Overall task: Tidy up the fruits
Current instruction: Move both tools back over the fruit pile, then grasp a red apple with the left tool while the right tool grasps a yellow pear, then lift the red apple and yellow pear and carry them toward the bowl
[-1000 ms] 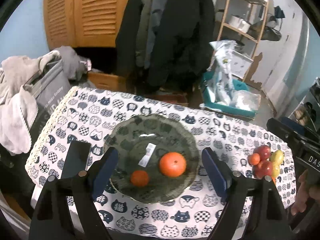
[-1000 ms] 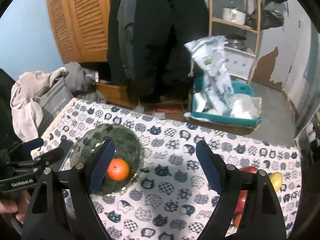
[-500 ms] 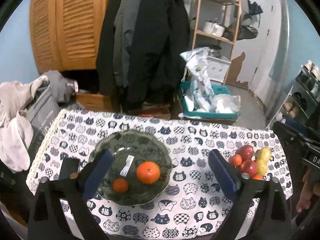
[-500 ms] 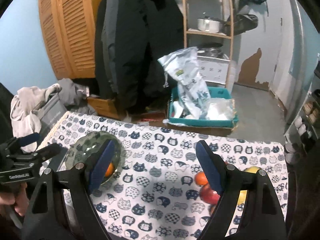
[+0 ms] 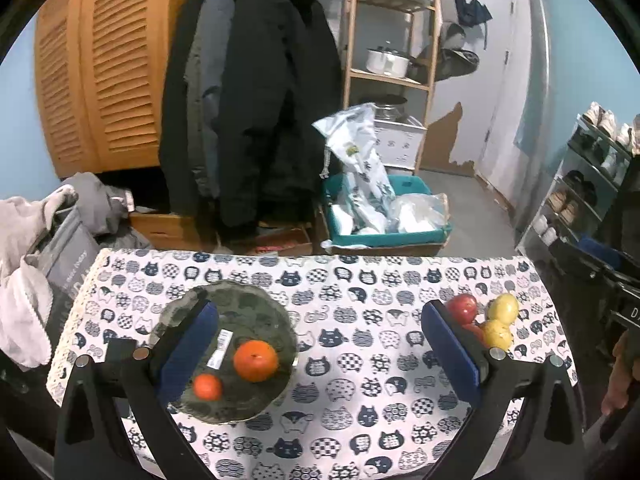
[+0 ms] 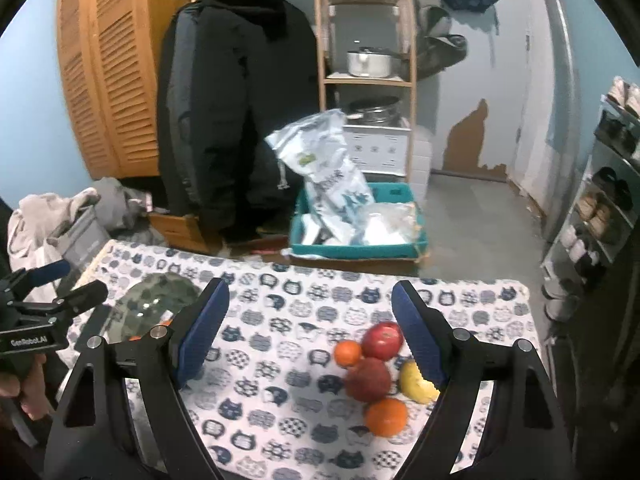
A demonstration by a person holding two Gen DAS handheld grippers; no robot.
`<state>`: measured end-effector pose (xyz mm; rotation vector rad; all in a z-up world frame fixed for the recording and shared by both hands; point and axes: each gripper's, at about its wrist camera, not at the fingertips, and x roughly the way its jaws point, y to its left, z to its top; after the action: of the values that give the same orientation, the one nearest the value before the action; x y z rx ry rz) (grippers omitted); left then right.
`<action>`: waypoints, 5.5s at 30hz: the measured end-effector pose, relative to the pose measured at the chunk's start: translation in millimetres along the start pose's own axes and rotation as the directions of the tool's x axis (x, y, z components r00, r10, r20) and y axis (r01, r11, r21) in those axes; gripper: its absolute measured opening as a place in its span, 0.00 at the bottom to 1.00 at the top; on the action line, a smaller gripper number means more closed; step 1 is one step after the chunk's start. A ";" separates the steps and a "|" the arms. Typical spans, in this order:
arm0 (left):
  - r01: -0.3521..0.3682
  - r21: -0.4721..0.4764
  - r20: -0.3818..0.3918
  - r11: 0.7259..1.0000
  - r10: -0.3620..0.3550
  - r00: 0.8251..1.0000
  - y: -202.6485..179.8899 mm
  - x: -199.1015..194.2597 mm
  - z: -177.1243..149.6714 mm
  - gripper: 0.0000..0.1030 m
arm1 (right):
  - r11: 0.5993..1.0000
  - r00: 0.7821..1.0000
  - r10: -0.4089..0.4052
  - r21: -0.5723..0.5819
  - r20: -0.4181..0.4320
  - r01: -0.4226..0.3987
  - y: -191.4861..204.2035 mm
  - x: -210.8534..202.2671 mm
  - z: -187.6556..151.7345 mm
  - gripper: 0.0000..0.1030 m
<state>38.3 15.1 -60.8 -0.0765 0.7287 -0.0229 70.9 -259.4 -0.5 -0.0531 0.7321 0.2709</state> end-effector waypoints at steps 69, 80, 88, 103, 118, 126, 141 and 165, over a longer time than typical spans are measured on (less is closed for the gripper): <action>0.167 0.081 -0.431 0.983 -0.116 0.895 -146.6 219.7 -75.7 0.99 | 0.958 0.836 -0.022 0.227 -0.548 0.174 -167.8 199.9 -153.2 0.81; 0.237 -0.022 -0.462 0.971 -0.220 0.859 -162.8 227.9 -73.1 0.99 | 0.958 0.837 -0.051 0.209 -0.544 0.194 -163.8 200.5 -157.7 0.70; 0.265 -0.037 -0.487 0.963 -0.249 0.837 -186.4 238.6 -76.6 0.99 | 0.932 0.850 -0.110 0.243 -0.515 0.267 -181.9 159.9 -158.4 0.68; 0.270 0.056 -0.562 0.961 -0.193 0.804 -234.6 263.3 -98.9 0.98 | 0.896 0.844 -0.169 0.278 -0.509 0.346 -210.7 140.6 -168.9 0.68; 0.279 0.103 -0.555 0.955 -0.177 0.812 -236.9 261.2 -108.8 0.77 | 0.921 0.854 -0.194 0.211 -0.484 0.328 -192.8 140.6 -159.3 0.68; 0.272 0.149 -0.484 0.951 -0.170 0.858 -228.4 233.0 -98.0 0.77 | 0.930 0.874 -0.212 0.183 -0.438 0.317 -179.1 129.3 -145.2 0.68; 0.245 0.207 -0.328 0.947 -0.169 0.930 -202.2 168.9 -68.5 0.77 | 0.951 0.925 -0.208 0.154 -0.319 0.267 -144.9 92.5 -108.9 0.68; 0.161 0.159 -0.137 0.974 -0.140 0.981 -132.3 81.2 -21.9 0.77 | 0.983 0.982 -0.141 0.097 -0.128 0.154 -81.8 31.0 -51.9 0.68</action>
<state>85.0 -122.0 -120.7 0.0330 0.8421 -0.2370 80.5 -338.5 -63.6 -0.0221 0.8575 0.0867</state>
